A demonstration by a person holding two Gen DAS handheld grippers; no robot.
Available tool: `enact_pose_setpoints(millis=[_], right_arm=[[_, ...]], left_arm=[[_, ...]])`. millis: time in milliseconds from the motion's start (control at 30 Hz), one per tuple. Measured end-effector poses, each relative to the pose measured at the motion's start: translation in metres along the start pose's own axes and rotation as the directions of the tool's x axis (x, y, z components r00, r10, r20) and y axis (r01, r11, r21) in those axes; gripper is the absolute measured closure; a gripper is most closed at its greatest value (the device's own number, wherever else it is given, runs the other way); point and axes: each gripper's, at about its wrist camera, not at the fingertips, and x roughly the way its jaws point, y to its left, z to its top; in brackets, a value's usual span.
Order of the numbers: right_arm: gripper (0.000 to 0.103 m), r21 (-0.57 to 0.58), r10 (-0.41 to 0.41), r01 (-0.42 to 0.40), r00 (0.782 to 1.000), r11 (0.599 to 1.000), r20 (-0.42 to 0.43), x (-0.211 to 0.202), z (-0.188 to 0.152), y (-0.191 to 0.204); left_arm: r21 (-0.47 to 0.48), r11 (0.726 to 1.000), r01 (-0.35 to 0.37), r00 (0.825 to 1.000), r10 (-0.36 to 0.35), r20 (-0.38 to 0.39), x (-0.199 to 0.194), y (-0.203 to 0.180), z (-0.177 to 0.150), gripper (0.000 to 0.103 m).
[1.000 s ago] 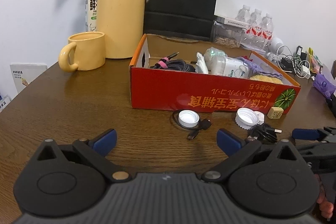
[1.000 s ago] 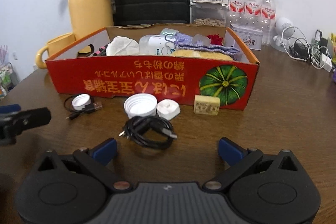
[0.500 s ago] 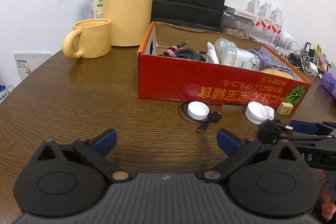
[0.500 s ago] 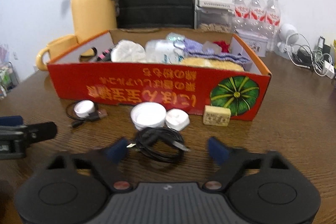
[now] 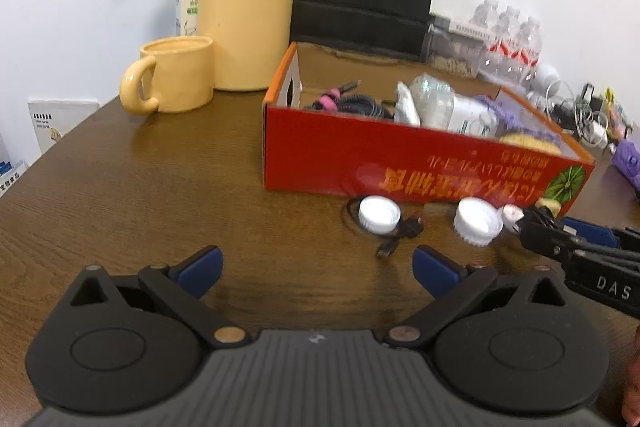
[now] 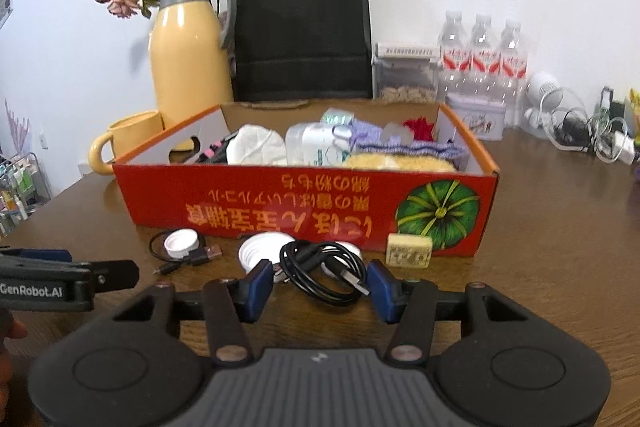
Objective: Organize objects
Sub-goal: 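Grasp the coiled black cable with the right gripper while the left grasps the white cap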
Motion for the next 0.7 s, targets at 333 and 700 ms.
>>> enact_pose_setpoints(millis=[333,700], right_arm=[[0.052,0.012,0.023,-0.024,0.998,1.000,0.054,-0.010,0.004,-0.009],[0.052,0.027,0.052,-0.055,0.994,0.998,0.095,-0.024,0.005,-0.013]], left_arm=[[0.124,0.992,0.030,0.996,-0.039,0.078,0.006,-0.031,0.018,0.015],[0.195,0.978,0.069,0.996,-0.078,0.039,0.029,-0.047,0.021,0.072]])
